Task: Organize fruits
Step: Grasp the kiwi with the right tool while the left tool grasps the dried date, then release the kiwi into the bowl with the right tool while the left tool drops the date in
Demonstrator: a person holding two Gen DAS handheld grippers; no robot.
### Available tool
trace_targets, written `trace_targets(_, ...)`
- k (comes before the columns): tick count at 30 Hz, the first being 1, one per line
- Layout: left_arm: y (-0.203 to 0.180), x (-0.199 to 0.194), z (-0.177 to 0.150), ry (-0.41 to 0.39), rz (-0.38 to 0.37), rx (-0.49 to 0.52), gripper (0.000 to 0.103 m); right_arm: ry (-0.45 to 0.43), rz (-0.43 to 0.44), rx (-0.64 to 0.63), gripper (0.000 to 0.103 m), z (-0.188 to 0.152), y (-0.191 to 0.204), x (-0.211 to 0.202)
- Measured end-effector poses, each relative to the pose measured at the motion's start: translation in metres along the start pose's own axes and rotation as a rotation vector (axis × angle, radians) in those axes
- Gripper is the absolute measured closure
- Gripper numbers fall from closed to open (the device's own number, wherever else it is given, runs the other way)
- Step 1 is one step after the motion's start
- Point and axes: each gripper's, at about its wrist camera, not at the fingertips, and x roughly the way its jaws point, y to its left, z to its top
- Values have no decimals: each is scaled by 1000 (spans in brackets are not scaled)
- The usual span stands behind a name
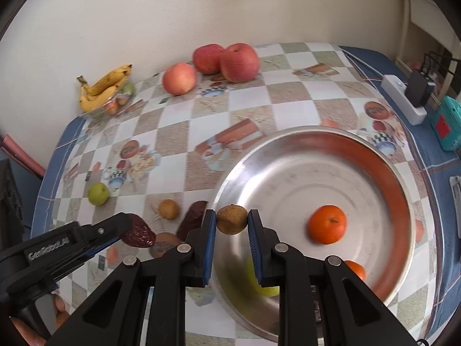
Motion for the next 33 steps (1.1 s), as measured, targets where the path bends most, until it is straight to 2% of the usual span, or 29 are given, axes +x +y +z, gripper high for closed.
trace_targets(9, -52, 9, -19, 4, -80, 211, 72, -24, -98, 146, 80, 3, -53, -8)
trace_targets(15, -74, 10, -27, -13, -105, 316, 72, -42, -108, 206, 79, 4, -72, -13)
trace_targets(23, -77, 16, -29, 1, -90, 337, 70, -49, -114, 192, 79, 4, -72, -14)
trace_targets(27, -75, 19, -29, 8, -77, 338, 64, -45, -117, 182, 79, 4, -69, -12)
trace_targets(31, -74, 20, -29, 13, -67, 336, 64, -38, -113, 183, 72, 4, -69, -11)
trace_targets(33, -72, 20, -29, 13, -61, 332, 64, -34, -118, 181, 72, 4, -68, -10)
